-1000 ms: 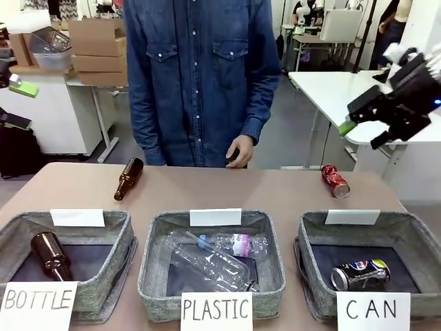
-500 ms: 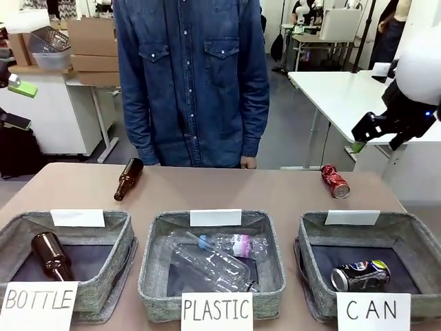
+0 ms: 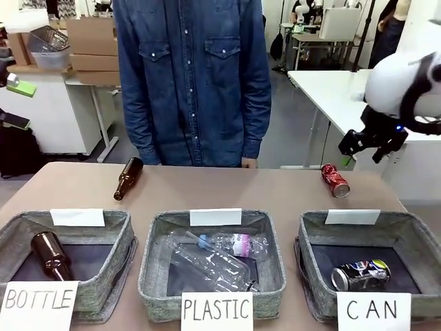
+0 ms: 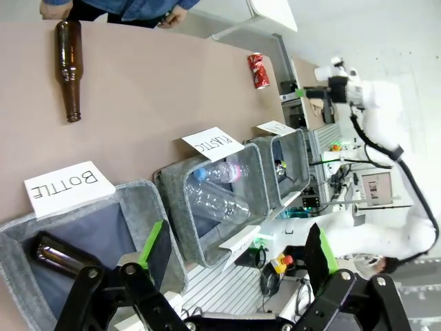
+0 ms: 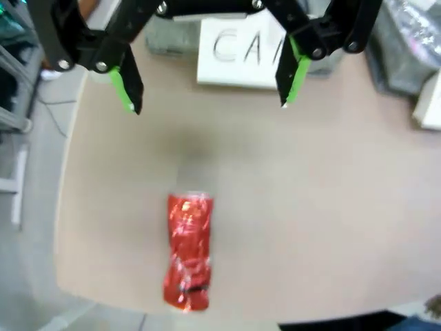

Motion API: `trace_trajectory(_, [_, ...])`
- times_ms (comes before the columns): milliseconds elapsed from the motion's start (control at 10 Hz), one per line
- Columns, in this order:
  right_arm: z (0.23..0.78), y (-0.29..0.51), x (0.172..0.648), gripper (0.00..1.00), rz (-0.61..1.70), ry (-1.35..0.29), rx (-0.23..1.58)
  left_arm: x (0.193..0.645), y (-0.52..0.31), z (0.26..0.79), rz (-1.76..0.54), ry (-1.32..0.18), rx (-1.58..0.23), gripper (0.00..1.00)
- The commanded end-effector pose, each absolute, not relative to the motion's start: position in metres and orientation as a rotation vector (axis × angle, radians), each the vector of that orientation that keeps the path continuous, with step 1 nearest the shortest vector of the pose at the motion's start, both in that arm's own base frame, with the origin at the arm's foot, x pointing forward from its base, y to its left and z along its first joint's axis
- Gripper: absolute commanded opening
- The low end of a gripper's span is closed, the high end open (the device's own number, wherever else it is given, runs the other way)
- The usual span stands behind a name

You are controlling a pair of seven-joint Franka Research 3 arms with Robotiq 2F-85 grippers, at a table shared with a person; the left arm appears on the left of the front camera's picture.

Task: Sort the can waste into the basket.
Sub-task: Pick up the can waste from the table and place it in the right Fabric basket.

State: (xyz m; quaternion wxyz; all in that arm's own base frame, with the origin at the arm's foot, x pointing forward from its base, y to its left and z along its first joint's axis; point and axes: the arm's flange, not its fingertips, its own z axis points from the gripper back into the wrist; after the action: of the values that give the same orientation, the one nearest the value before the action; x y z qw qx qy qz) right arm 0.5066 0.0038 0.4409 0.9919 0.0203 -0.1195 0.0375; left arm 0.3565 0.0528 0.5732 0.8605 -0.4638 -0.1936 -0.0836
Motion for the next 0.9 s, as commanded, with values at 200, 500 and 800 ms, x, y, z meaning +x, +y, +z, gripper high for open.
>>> trace_trajectory(200, [0.366,-0.015,0.597,1.00,-0.076,-0.300,0.034,0.356,0.053,0.575,-0.193,-0.411,-0.976,1.00])
trace_trajectory(500, [0.321,-0.022,0.617,1.00,-0.087,-0.243,0.100,0.356,0.053,0.575,-0.193,-0.411,-0.976,1.00])
trace_trajectory(800, [0.309,-0.017,0.617,1.00,-0.073,-0.225,0.085,0.356,0.053,0.575,-0.193,-0.411,-0.976,1.00])
